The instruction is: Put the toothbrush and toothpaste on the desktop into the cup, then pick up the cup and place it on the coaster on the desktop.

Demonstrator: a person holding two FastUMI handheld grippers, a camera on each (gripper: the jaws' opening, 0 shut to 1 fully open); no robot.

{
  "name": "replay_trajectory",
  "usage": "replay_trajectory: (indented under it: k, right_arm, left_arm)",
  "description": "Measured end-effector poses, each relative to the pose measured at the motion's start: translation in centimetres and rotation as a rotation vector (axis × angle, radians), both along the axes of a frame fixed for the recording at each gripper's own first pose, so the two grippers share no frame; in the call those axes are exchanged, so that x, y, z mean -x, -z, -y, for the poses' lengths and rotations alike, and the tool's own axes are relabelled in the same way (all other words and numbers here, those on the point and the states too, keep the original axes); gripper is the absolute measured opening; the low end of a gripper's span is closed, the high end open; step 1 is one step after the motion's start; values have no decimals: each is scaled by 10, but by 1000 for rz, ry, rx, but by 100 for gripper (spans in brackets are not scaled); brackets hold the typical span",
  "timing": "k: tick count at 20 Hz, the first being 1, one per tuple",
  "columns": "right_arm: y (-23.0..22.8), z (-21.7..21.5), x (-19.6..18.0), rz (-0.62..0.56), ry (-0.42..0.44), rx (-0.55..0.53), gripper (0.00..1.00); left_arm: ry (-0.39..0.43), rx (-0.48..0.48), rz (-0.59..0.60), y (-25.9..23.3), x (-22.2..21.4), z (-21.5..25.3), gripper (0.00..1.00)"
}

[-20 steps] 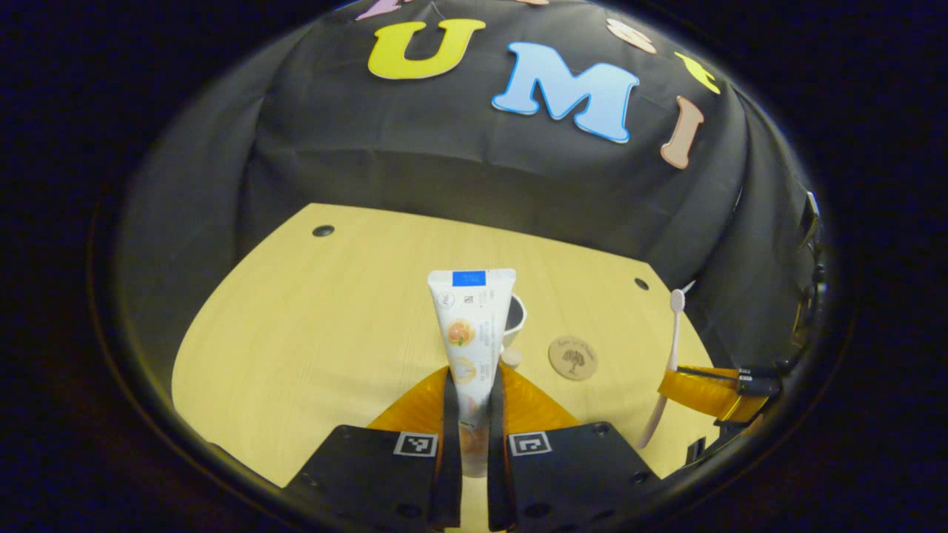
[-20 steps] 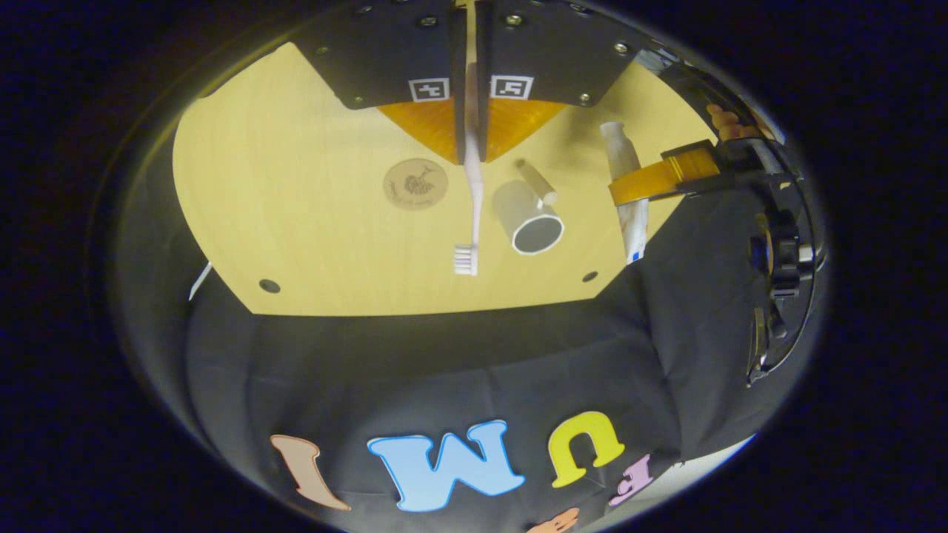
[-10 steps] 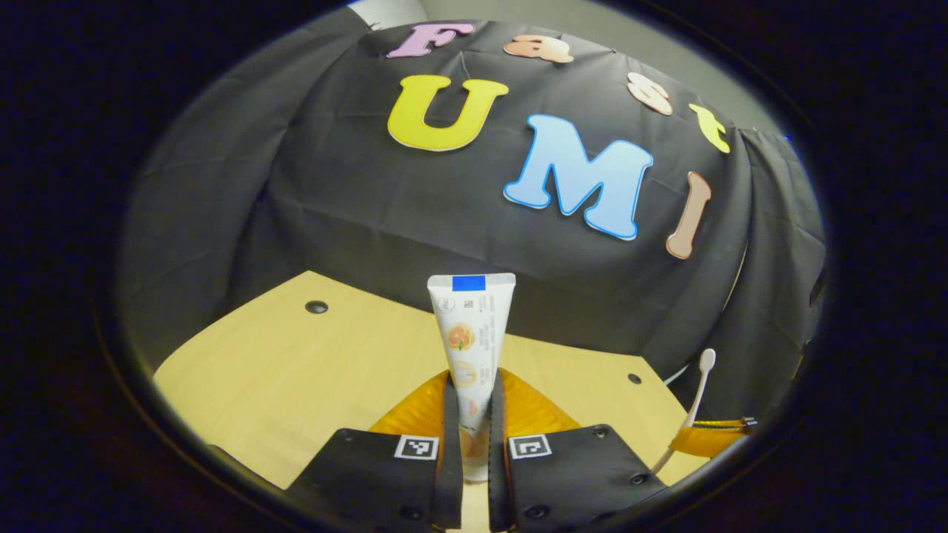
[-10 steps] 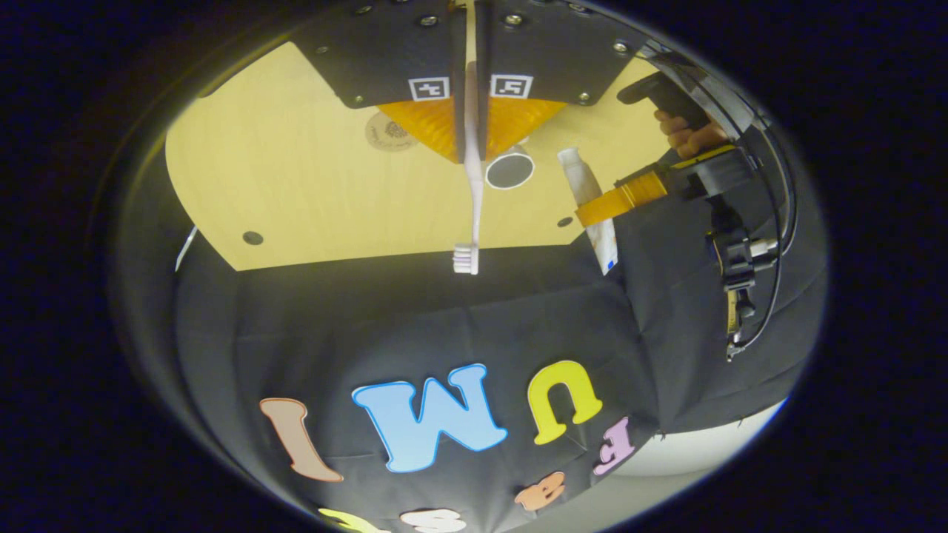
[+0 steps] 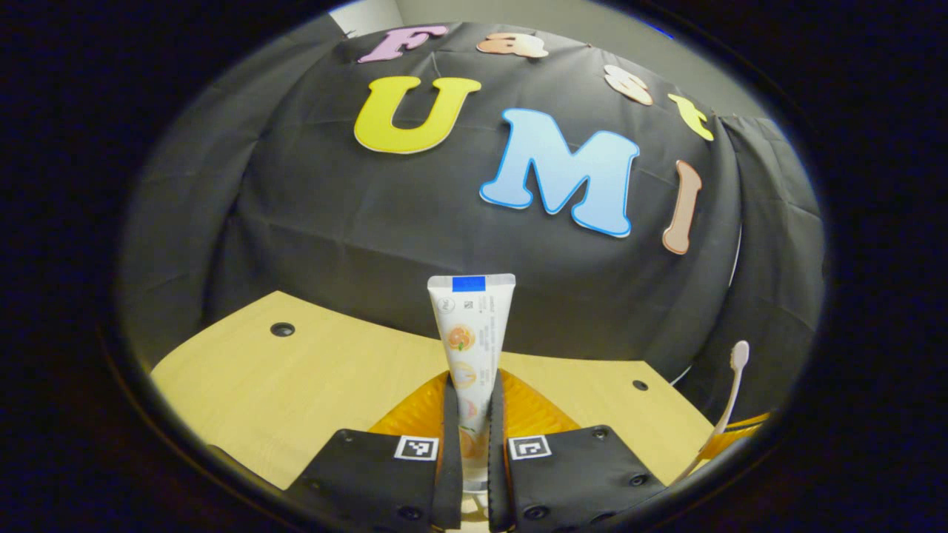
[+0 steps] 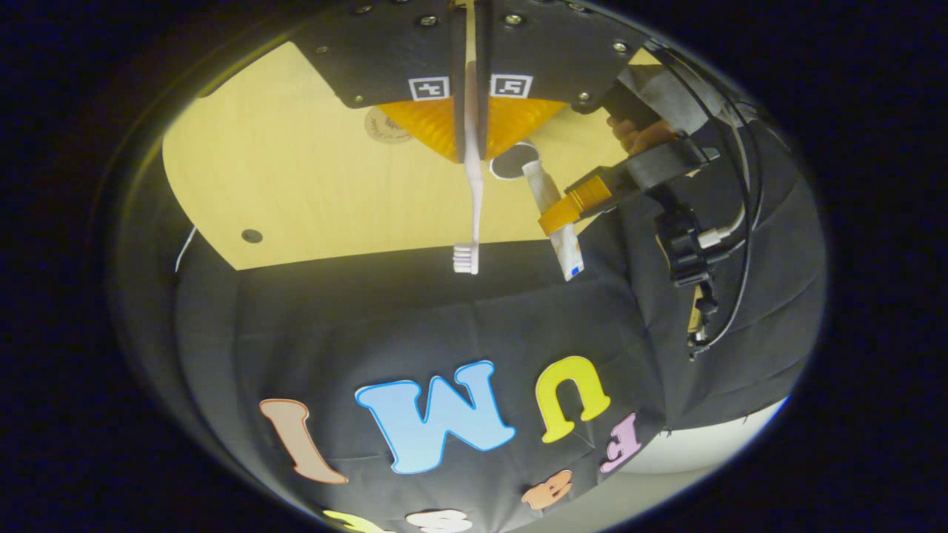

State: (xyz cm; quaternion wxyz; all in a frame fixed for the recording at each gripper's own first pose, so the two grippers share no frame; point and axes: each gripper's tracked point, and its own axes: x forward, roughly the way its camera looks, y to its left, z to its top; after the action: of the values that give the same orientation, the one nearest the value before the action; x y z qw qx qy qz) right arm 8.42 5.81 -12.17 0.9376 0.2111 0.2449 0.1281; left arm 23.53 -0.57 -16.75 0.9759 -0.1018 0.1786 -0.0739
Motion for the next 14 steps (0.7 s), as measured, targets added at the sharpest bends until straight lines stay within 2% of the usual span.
replay_trajectory:
  k: [4,5,8,9,10,12,13,14]
  right_arm:
    - [-5,-2,-14,9,11,2,6]
    - [-7,-3,-19,17,13,0,6]
    - [-17,-10,-32,42,5,-6,6]
    - [-18,-12,-37,50,3,-7,6]
    - [-22,-14,-42,57,0,-10,6]
    - [-26,-21,-53,69,-7,-23,6]
    - [-27,-25,-57,76,-10,-30,6]
    - [-28,-27,-63,83,-12,-35,6]
  left_arm:
    - [39,-35,-73,41,-4,6,22]
    - [49,-38,-94,49,-3,8,27]
    - [53,-42,-154,67,3,7,29]
    - [59,-28,-162,69,4,7,35]
    - [56,-24,-182,74,7,5,34]
    - [58,-15,-206,76,12,3,43]
    - [59,-12,-200,71,14,2,54]
    - [58,-15,-187,64,16,-1,55]
